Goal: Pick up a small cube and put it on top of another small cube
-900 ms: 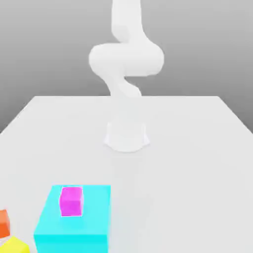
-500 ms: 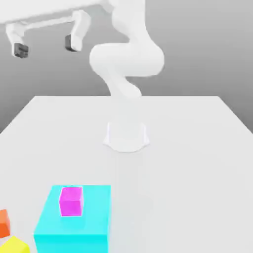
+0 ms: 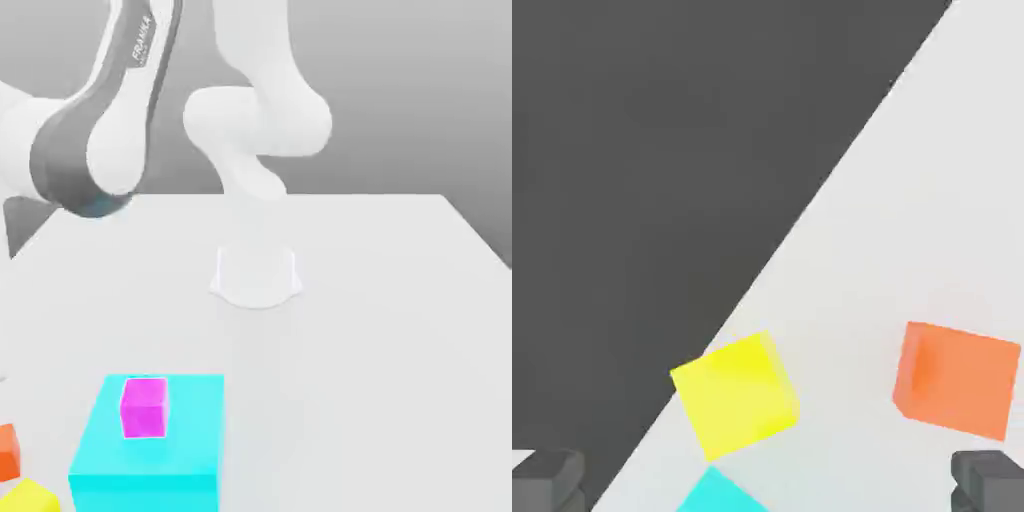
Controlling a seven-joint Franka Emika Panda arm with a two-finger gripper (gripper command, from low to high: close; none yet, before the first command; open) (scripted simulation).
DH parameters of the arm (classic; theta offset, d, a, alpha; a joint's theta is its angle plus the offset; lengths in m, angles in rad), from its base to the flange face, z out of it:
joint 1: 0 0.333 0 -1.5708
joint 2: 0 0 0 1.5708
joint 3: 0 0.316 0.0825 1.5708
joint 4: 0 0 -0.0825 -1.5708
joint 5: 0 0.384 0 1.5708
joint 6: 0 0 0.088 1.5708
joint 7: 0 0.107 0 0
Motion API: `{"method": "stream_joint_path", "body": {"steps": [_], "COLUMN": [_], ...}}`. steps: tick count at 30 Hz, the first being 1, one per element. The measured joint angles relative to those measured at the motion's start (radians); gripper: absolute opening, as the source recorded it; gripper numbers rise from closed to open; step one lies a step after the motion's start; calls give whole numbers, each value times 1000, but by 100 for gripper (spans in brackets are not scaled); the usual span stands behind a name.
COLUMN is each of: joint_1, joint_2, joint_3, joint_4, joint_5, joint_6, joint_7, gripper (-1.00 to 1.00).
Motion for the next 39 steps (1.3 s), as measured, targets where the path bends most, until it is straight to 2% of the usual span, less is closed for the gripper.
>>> {"method": "stream_joint_path", "body": {"steps": [3, 6, 7, 15, 19, 32, 36, 37, 39], "joint_1": [-33, -70, -83, -79, -39, 159, 173, 172, 174], "joint_2": [110, 219, 254, 240, 107, -364, -288, -264, -264], "joint_3": [-14, 22, 38, 31, -6, 111, 109, 111, 111], "joint_4": [7, 30, 38, 34, -3, -239, -282, -289, -289], "joint_5": [28, 72, 87, 80, 17, -194, -188, -183, -183], "joint_6": [36, 109, 135, 125, 32, -181, -62, -32, -32], "joint_7": [20, -4, -14, -8, 23, -145, -173, -177, -177], "gripper": [0, 0, -100, -100, -100, -100, -100, 100, 100]}}
